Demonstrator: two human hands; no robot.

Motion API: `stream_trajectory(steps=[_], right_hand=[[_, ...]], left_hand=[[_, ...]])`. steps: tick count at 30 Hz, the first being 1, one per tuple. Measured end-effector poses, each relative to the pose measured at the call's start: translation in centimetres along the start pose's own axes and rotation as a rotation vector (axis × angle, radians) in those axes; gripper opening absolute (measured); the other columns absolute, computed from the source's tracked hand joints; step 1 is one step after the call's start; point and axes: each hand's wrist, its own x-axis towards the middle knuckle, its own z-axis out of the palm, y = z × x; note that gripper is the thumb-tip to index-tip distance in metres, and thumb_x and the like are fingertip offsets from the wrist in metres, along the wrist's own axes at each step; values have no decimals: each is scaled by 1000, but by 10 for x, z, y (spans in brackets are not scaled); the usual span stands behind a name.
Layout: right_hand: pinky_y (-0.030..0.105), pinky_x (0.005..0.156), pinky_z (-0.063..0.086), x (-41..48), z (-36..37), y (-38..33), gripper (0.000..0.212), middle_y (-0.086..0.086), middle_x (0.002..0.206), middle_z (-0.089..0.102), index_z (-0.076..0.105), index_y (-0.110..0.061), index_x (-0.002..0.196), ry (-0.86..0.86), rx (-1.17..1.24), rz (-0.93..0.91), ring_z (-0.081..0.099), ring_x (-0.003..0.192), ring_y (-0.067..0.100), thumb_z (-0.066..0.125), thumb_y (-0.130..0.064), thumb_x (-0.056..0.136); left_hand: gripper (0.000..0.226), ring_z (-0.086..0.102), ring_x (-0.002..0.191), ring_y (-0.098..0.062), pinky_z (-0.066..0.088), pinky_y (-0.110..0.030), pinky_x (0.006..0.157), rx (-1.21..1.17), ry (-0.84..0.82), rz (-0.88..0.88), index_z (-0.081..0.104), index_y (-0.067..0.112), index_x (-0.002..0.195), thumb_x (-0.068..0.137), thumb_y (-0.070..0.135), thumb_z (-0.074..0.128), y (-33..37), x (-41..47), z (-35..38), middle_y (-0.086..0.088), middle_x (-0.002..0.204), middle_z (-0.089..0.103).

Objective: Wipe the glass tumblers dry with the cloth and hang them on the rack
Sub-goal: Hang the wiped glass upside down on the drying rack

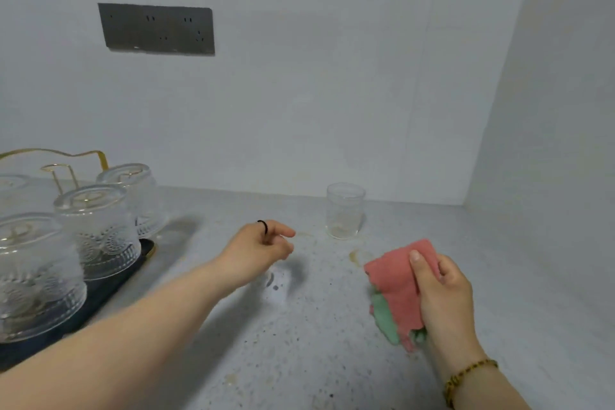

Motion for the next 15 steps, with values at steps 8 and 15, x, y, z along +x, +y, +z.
stream_trajectory(steps=[8, 15], right_hand=[[40, 63, 50, 21, -10, 13, 26, 12, 69, 59, 54, -14, 63, 64, 106, 164, 56, 64, 27, 53, -20, 88], [27, 50, 33, 27, -8, 24, 27, 3, 60, 44, 47, -10, 64, 96, -79, 81, 40, 55, 15, 52, -24, 86]], left_hand=[[80, 47, 118, -23, 35, -25, 91, 54, 30, -138, 18, 7, 143, 81, 22, 66, -13, 90, 84, -13, 136, 42], [93, 24, 138, -25, 2, -47, 115, 415, 187, -228, 27, 11, 139, 68, 54, 70, -21, 149, 107, -7, 143, 39]])
